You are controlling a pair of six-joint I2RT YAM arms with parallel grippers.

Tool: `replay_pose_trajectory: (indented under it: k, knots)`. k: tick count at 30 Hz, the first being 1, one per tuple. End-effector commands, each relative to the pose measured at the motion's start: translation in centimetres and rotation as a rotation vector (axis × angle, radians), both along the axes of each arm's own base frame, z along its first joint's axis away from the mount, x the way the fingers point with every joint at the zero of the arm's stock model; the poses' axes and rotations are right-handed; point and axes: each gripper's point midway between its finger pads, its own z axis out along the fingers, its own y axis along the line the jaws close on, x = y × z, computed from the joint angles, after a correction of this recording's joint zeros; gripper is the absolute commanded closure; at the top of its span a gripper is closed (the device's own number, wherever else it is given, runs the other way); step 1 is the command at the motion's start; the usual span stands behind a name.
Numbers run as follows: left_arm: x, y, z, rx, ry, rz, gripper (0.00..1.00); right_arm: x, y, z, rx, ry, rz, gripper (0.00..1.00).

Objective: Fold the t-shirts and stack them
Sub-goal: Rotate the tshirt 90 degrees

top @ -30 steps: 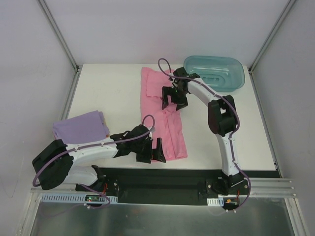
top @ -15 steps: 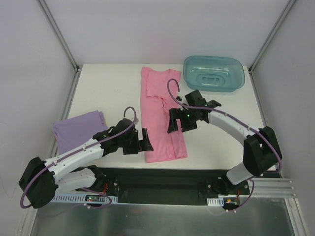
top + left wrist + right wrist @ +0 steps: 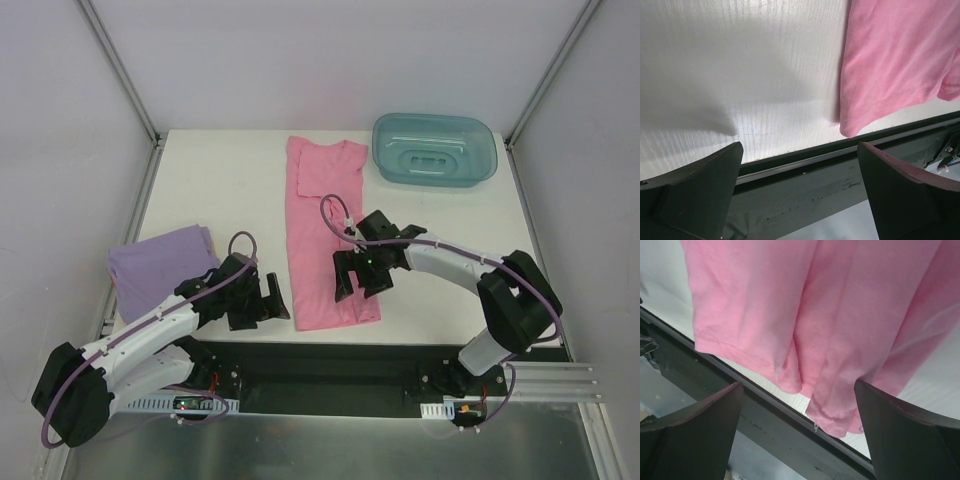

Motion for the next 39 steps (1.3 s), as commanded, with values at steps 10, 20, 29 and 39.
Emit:
replay_pose_trajectory:
  k: [10,20,29,39]
  knots:
    - [0.5,1.2,-0.1,0.051,-0.006,0.032,0.01,-1.6,4.3,1.4,0.086,0.017,0.114,0.03]
    - [0.1,1.9,0.0,0.062,-0.012,0.048,0.01,-2.2,6.6,4.3,0.120,-0.082,0.168,0.03]
    - [0.4,1.9,0.3,0.062,-0.013,0.053,0.01,-1.5,2.4,5.8,0.003,-0.204,0.078,0.03]
    - [0.4,1.7,0.5,0.053,-0.012,0.048,0.01,-1.4,2.6,2.4,-0.065,-0.088,0.030,0.03]
